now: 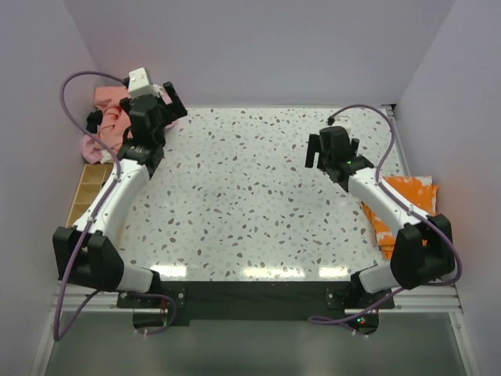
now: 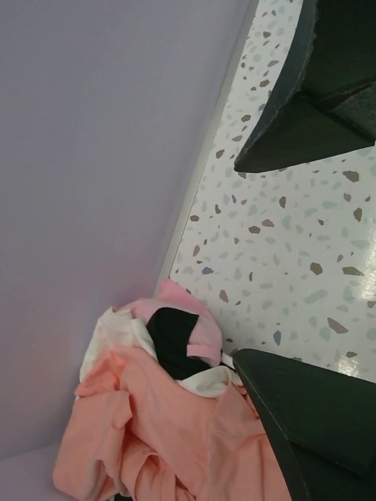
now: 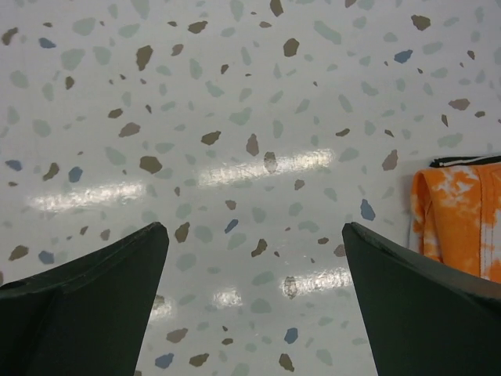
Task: Fold and stack the t-shirts
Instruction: Grab crumpled tshirt from bin with the left arm
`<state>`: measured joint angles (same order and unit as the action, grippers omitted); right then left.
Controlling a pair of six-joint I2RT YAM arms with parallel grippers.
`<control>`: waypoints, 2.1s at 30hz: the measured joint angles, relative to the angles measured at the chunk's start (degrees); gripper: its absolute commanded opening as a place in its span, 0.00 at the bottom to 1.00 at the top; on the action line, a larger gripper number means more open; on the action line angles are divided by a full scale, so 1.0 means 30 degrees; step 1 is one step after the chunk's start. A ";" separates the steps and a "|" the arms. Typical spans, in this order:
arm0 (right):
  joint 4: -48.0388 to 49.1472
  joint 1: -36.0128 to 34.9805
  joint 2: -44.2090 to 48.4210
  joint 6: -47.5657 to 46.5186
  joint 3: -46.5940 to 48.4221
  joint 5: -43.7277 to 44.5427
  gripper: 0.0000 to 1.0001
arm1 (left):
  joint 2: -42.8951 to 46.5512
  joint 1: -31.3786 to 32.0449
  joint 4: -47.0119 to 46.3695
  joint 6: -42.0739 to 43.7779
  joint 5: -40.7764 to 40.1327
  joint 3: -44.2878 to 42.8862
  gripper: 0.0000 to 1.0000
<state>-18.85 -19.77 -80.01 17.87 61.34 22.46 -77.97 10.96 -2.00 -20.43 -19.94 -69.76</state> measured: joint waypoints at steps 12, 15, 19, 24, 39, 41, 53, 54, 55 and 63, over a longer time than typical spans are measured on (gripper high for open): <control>-0.0539 0.1545 -0.5559 0.0182 0.1093 0.2404 0.99 | -0.9770 -0.3847 0.7453 -0.1530 -0.0729 -1.0156 1.00; 0.0692 0.1559 -0.5355 -0.0044 0.0022 0.2783 0.99 | -1.2123 -0.6637 0.8153 -0.1938 0.2769 -1.2611 1.00; 0.2514 0.1552 -0.4313 -0.0437 -0.2441 0.2812 0.99 | -1.4484 -0.9821 0.8633 -0.2506 0.5960 -1.4294 1.00; 0.4102 0.1559 -0.3767 -0.0984 -0.4073 0.2863 0.99 | -1.6662 -1.1191 1.0003 -0.2098 0.6266 -1.6997 1.00; 0.5734 0.1559 -0.5479 -0.1552 -0.4160 0.3832 0.99 | -1.6655 -0.8896 1.1009 0.0998 0.6849 -1.6823 0.66; 0.5727 0.1559 -0.5479 -0.1566 -0.4160 0.3832 0.99 | -1.6691 -0.8459 1.1300 0.1253 0.6368 -1.6852 0.47; 0.5734 0.1559 -0.5479 -0.1625 -0.4131 0.3840 0.99 | -1.6684 -0.7264 1.1672 0.2142 0.3993 -1.5970 0.31; 0.5734 0.1559 -0.5479 -0.1625 -0.4124 0.3840 0.99 | -1.6655 -0.7264 1.1613 0.2135 0.3912 -1.5759 0.35; 0.5734 0.1559 -0.5479 -0.1625 -0.4124 0.3847 0.99 | -1.6619 -0.7264 1.1482 0.2142 0.3803 -1.5489 0.36; 0.5588 0.1559 -0.5479 -0.1617 -0.3869 0.3861 0.99 | -1.6509 -0.7257 1.0979 0.2229 0.3315 -1.4491 0.00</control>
<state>-2.09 -15.09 -96.44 13.02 49.74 34.04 -127.50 -10.81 30.94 -13.74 -10.00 -113.23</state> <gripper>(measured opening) 0.986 0.033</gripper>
